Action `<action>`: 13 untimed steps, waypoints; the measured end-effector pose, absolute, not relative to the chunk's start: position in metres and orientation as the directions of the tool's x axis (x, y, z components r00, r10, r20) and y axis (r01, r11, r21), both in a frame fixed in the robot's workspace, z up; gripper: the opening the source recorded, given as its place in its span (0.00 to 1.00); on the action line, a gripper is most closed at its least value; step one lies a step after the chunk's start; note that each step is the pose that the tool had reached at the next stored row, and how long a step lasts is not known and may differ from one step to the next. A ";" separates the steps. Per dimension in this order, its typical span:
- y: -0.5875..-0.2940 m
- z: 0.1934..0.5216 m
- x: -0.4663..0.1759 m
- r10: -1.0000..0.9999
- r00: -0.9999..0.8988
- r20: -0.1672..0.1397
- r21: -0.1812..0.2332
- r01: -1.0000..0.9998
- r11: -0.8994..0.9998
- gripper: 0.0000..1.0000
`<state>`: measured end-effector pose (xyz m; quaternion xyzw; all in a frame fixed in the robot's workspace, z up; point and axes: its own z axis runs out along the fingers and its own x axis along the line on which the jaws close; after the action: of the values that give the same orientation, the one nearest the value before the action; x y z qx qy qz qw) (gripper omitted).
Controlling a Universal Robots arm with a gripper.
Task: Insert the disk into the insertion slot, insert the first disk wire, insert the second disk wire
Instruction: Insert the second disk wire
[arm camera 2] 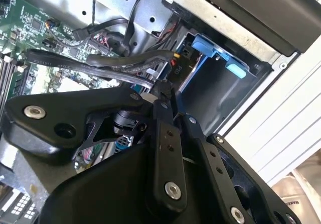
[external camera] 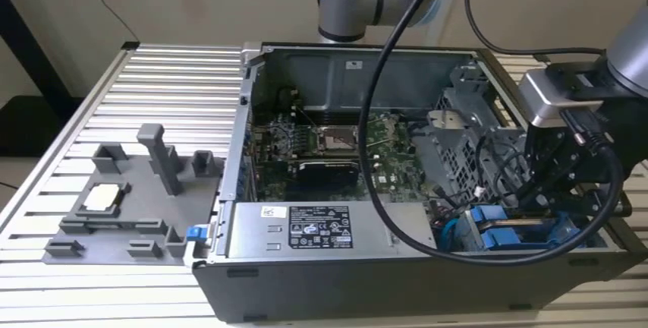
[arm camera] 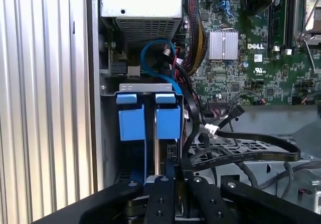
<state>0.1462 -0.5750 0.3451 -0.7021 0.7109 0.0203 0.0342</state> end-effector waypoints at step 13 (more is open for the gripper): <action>-0.575 0.337 0.149 -0.997 -0.019 -0.079 -0.015 -1.000 0.020 0.16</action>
<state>0.1486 -0.5753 0.3370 -0.6996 0.7134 0.0224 0.0334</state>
